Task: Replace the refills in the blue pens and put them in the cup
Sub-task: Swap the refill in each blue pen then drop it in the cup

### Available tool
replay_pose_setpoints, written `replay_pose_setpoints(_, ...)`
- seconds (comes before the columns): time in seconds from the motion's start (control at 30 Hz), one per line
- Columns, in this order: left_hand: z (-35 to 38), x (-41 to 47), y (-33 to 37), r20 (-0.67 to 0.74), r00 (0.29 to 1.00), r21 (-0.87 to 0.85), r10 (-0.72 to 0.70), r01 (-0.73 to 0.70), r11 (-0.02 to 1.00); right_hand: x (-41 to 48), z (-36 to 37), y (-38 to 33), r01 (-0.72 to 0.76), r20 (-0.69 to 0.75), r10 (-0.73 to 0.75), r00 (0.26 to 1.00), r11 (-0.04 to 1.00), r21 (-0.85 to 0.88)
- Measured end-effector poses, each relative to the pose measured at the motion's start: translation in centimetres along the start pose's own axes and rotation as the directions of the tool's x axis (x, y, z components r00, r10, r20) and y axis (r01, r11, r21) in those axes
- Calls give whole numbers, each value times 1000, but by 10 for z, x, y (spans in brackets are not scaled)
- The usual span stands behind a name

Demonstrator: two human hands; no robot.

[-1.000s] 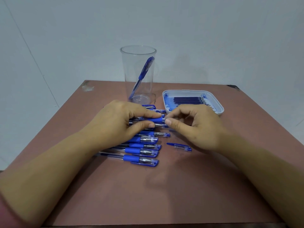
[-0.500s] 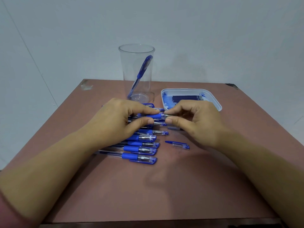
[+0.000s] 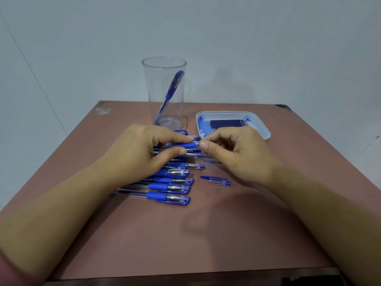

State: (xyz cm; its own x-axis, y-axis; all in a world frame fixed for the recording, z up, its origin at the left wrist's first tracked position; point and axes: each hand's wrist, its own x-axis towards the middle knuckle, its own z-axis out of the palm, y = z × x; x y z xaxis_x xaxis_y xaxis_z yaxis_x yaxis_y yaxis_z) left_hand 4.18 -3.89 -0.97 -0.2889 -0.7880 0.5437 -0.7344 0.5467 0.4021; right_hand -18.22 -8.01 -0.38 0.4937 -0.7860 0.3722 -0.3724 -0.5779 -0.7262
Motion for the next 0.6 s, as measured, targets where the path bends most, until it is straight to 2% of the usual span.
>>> replay_pose_setpoints(0.2, -3, 0, 0, 0, 1000, 8, -14, 14, 1000, 0, -2, 1, 69, -5, -69, 998, 998, -11)
replay_pose_setpoints(0.33, -7, 0, -4, -3, 999, 30, -49, 49, 998, 0, -17, 4, 41, 28, -38, 999, 992, -116)
replay_pose_setpoints(0.4, -9, 0, -6, 4, 998, 47, -63, 63, 997, -1, -26, 6, 25, 103, -2, 995, 975, -221)
replay_pose_setpoints(0.5, -10, 0, -6, 2, 997, 56, -71, 71, 996, -4, -31, 3, 61, 322, 73, 944, 920, -386)
replay_pose_setpoints(0.6, -9, 0, -4, 4, 998, 54, -62, 62, 997, -4, -29, 1, 119, 422, 87, 902, 891, -438)
